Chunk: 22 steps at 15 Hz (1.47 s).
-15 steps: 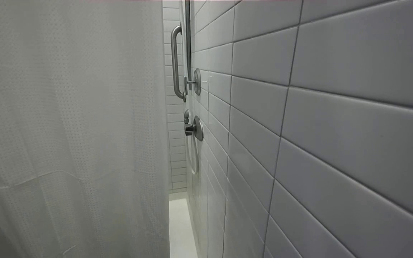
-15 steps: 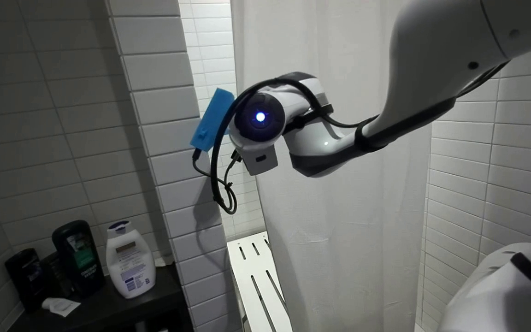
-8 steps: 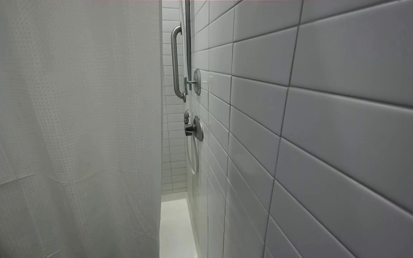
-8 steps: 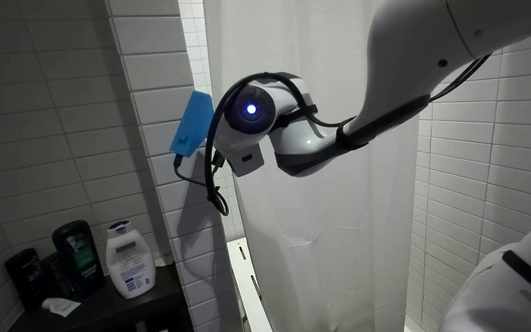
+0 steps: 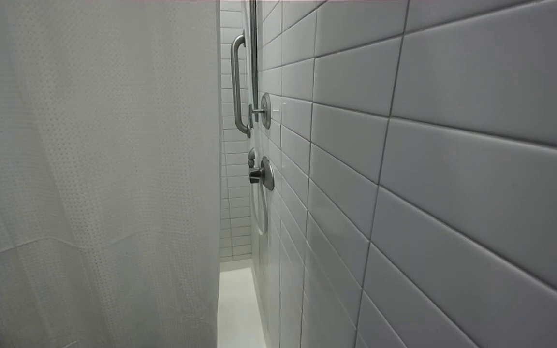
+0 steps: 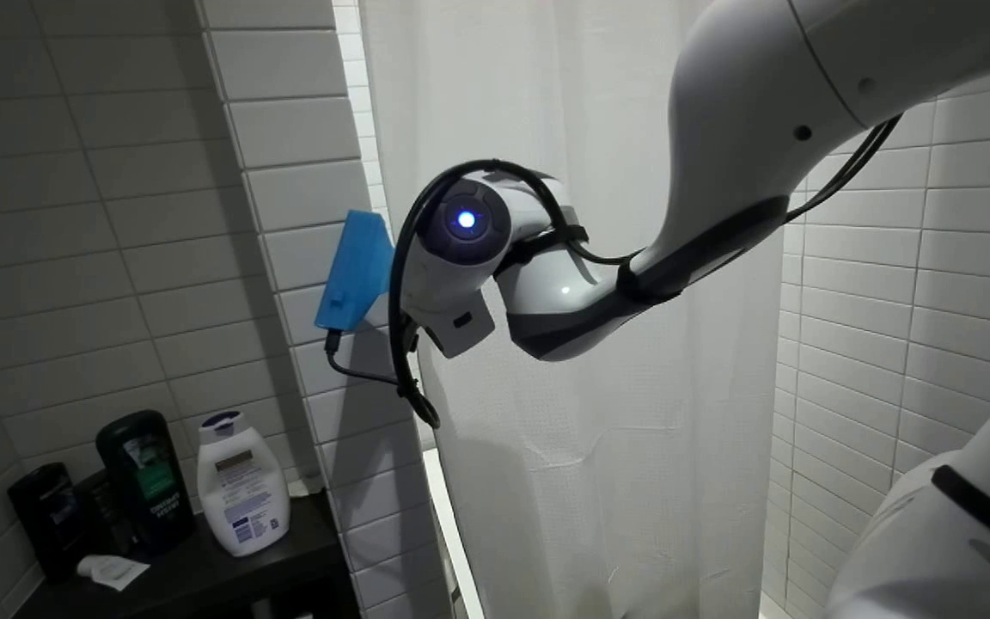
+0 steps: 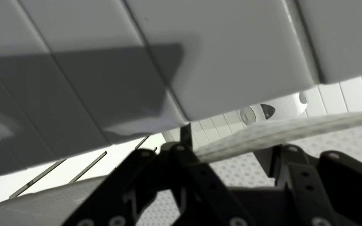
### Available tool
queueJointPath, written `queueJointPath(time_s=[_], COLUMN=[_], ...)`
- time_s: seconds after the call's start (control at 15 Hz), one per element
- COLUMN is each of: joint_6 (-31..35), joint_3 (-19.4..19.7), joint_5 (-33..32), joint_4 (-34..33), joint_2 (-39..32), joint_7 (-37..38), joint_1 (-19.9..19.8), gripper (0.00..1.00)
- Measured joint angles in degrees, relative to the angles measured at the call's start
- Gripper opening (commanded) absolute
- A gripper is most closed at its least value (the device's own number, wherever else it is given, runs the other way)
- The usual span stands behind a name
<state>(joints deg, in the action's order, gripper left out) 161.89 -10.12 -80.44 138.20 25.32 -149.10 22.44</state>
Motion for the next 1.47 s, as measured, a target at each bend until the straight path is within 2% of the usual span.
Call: queueJointPath(time_s=[0.13, 0.2, 0.4, 0.87, 1.0, 1.13, 1.27, 1.47], joint_6=[0.1, -0.2, -1.9, -7.1, -6.8, -4.3, -0.2, 5.1], joint_3=[-0.3, -0.6, -1.9, -1.7, 0.3, 4.0, 7.7, 10.9], joint_5=[0.0, 0.1, 2.0, 10.2, 10.2, 9.2, 7.6, 5.9], joint_4=[1.0, 1.7, 4.9, 17.2, 19.9, 21.5, 21.8, 20.7], joint_2=[0.0, 0.2, 2.6, 17.2, 19.6, 19.5, 17.0, 10.0], joint_7=[-0.2, -0.1, 0.1, 0.1, 0.1, 0.0, 0.0, 0.0], joint_1=[-0.1, -0.1, 1.1, 4.7, 6.7, 9.5, 12.2, 15.8], gripper=[0.98, 0.99, 1.00, 1.00, 1.00, 1.00, 1.00, 1.00])
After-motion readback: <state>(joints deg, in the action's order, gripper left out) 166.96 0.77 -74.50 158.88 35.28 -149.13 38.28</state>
